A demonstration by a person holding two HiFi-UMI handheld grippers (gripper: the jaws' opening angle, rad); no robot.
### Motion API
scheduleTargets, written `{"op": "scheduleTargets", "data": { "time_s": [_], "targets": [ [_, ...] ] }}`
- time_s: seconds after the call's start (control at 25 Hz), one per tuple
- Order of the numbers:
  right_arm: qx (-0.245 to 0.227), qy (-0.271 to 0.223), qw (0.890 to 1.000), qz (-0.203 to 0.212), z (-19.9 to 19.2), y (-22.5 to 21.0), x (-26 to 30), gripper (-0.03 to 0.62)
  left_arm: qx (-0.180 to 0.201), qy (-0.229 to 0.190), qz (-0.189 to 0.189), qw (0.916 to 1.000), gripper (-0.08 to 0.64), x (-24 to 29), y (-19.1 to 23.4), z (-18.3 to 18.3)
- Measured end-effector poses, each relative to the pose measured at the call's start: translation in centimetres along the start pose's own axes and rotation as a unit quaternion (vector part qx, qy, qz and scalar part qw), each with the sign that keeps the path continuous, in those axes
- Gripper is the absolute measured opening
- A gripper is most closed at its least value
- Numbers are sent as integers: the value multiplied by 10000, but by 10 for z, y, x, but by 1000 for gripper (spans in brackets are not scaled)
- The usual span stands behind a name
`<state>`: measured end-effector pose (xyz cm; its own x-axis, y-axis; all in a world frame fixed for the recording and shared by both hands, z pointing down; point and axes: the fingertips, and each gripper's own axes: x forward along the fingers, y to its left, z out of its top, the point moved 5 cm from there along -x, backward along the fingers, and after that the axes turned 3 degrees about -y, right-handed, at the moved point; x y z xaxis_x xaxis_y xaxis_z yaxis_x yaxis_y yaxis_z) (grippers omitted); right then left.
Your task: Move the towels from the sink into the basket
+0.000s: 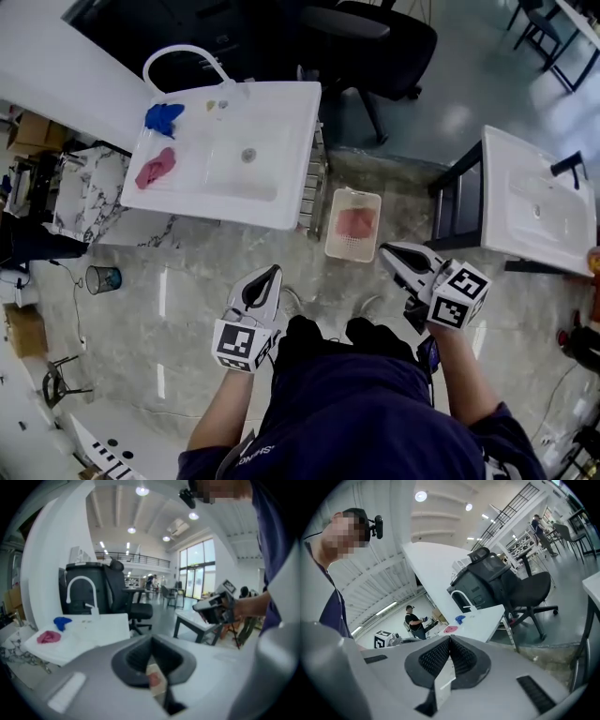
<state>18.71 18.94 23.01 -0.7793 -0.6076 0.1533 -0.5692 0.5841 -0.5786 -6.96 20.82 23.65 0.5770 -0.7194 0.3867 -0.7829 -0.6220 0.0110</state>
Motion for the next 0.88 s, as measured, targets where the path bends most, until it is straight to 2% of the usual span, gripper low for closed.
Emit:
{"op": "scheduleTargets", "data": {
  "time_s": [0.2, 0.48, 0.64, 0.88],
  "targets": [
    [-324, -176, 9993, 5, 20, 42, 41, 8, 126, -308, -37, 9994, 3, -31, 44, 13],
    [-682, -526, 9962, -88, 55, 97, 115, 8, 95, -527, -208, 9984, 3, -77, 130, 5],
    [-811, -574, 9950, -22, 59, 128, 162, 8, 86, -628, -266, 9976, 3, -100, 175, 0],
    [-946, -387, 9945, 222, 53, 168, 230, 8, -11, -860, -162, 9962, 3, -130, 227, 3]
  ]
}}
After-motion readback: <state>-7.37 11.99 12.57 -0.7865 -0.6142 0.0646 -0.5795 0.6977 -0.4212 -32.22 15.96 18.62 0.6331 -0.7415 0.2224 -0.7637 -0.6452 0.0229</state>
